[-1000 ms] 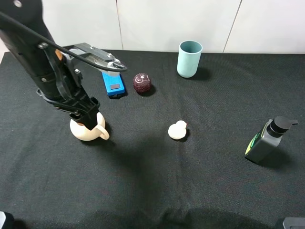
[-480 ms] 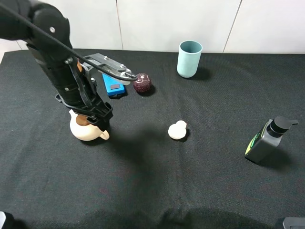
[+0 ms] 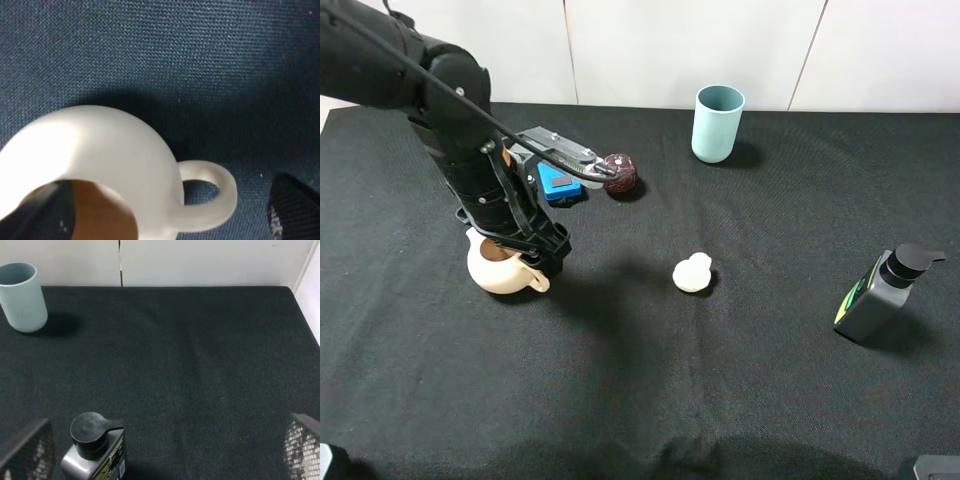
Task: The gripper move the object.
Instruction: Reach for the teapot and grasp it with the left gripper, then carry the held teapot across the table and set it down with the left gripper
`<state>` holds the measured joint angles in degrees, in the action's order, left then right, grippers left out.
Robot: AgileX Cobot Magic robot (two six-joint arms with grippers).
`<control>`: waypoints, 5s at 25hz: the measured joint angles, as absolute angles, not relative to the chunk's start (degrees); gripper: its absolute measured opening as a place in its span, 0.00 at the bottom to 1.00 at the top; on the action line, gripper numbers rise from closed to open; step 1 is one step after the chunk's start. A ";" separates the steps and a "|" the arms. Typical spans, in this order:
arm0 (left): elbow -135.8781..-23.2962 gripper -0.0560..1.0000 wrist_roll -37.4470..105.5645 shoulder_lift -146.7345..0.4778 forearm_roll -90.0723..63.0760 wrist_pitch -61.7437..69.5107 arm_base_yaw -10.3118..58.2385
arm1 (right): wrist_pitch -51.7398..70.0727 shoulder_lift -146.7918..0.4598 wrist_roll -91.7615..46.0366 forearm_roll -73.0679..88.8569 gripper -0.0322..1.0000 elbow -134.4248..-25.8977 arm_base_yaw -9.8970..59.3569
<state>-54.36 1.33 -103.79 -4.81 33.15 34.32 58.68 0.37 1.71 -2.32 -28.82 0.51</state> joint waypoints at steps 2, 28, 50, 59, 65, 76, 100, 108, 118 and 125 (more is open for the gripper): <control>-54.36 0.84 1.41 -104.65 -5.47 33.03 34.32 | 58.68 0.37 1.71 -2.32 0.70 -28.82 0.51; -54.38 0.52 3.19 -109.77 -6.96 32.83 34.32 | 58.68 0.37 1.71 -2.25 0.70 -28.82 0.51; -54.38 0.46 3.32 -109.69 -6.96 32.94 34.32 | 58.68 0.37 1.71 -2.25 0.70 -28.82 0.51; -55.42 0.46 3.27 -107.95 -6.96 34.05 34.32 | 58.68 0.37 1.71 -2.25 0.70 -28.82 0.51; -60.40 0.46 2.76 -107.88 -6.91 39.43 34.32 | 58.68 0.37 1.71 -2.19 0.70 -28.82 0.51; -73.58 0.46 2.43 -107.81 -6.08 50.16 34.32 | 58.68 0.37 1.71 -2.19 0.70 -28.82 0.51; -105.63 0.46 -0.37 -117.64 -4.27 64.94 40.13 | 58.68 0.37 1.71 -2.14 0.70 -28.82 0.51; -119.71 0.46 -1.18 -125.98 -4.09 67.45 44.29 | 58.68 0.37 1.71 -2.14 0.70 -28.82 0.51; -126.51 0.46 -2.64 -130.62 -3.69 66.54 48.75 | 58.68 0.37 1.71 -2.14 0.70 -28.82 0.51; -127.30 0.46 -3.16 -132.31 -3.64 61.87 50.85 | 58.68 0.37 1.71 -2.20 0.70 -28.82 0.51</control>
